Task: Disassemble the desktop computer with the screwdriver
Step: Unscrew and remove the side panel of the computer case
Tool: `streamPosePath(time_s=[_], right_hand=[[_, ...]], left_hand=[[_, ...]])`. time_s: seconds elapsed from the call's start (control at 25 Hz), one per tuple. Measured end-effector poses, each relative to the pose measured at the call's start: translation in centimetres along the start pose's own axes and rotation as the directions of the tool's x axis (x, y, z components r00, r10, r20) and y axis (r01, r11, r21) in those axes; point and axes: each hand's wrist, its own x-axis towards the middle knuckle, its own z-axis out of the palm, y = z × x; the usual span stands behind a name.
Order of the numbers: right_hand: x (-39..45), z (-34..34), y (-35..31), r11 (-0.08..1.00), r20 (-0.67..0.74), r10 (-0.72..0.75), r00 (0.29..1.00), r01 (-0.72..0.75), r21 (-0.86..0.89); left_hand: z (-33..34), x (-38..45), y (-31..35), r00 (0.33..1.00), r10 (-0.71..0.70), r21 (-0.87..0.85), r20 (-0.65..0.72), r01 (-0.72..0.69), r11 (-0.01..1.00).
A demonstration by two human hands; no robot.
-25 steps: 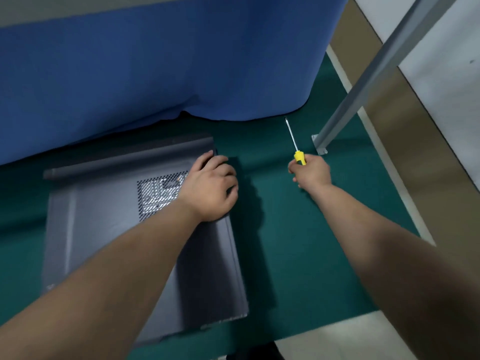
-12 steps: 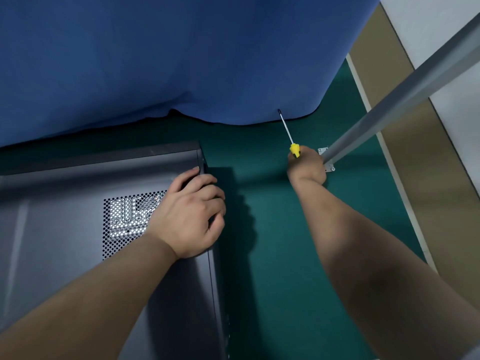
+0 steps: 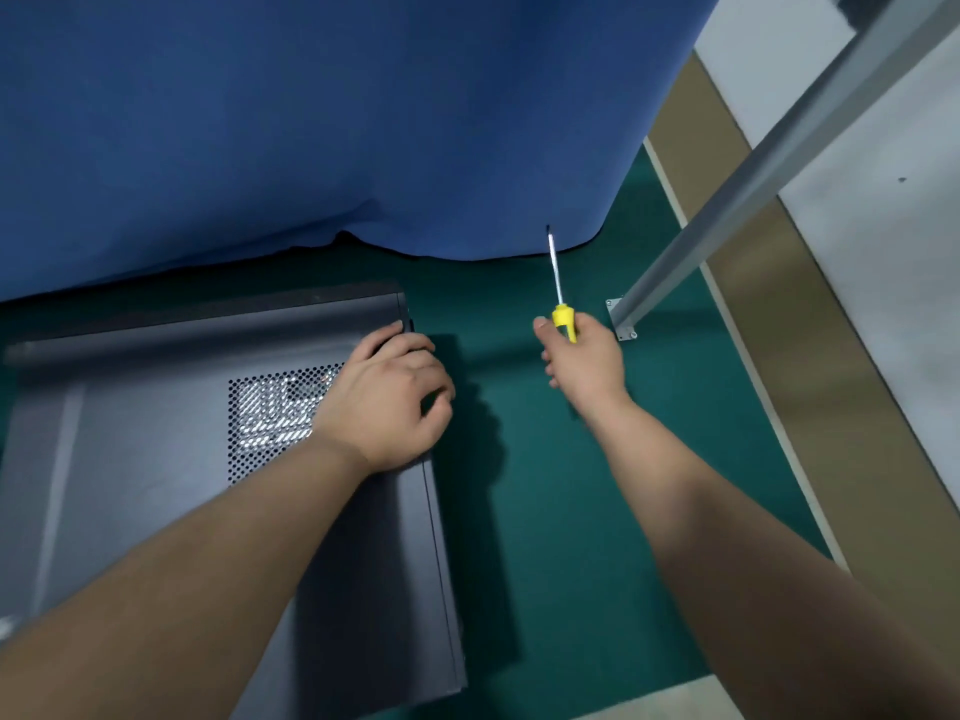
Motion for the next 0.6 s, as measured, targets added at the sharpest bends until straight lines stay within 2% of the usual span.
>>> streamPosePath(time_s=[0.08,0.12,0.16,0.2,0.24,0.28,0.32,0.36,0.44,0.6], right_hand=[[-6.0,0.1,-1.6,0.987,0.092,-0.015,0.996,0.001,0.158],[-8.9,0.4,-2.1,0.979,0.142,-0.027,0.989,-0.002,0.203],[-12.0,0.8,-2.4,0.976,0.196,-0.042,0.98,-0.002,0.219],[-14.9,1.3,-2.5,0.975,0.255,-0.054,0.965,-0.005,0.222],[-18.1,2.1,-2.5,0.975,0.311,-0.058,0.949,-0.014,0.223],[-21.0,2.9,-2.4,0.973,0.358,-0.058,0.932,-0.028,0.231],[-23.7,3.8,-2.1,0.97,0.394,-0.054,0.917,-0.045,0.239],[-26.5,4.8,-1.8,0.97,0.42,-0.048,0.906,-0.058,0.236],[-31.7,7.1,-0.8,0.976,0.46,-0.02,0.887,-0.083,0.202],[-39.4,11.4,1.8,0.986,0.515,0.072,0.854,-0.139,0.093]], left_hand=[[-0.8,-0.3,0.8,0.992,-0.121,-0.27,-0.025,0.11,0.957],[-1.3,-0.4,1.4,0.972,-0.234,-0.496,-0.005,0.201,0.845],[-2.1,-1.0,2.1,0.935,-0.352,-0.72,0.048,0.277,0.636],[-2.9,-2.0,2.7,0.887,-0.446,-0.87,0.121,0.311,0.383],[-3.8,-3.7,3.1,0.844,-0.502,-0.943,0.189,0.3,0.148],[-4.4,-5.5,3.3,0.813,-0.528,-0.964,0.245,0.264,-0.041],[-4.9,-7.7,3.2,0.795,-0.529,-0.955,0.296,0.229,-0.19],[-5.2,-10.3,3.0,0.781,-0.532,-0.937,0.327,0.196,-0.289],[-5.9,-15.9,2.0,0.743,-0.566,-0.912,0.357,0.148,-0.382],[-6.7,-25.5,0.2,0.657,-0.611,-0.871,0.442,0.152,-0.467]])
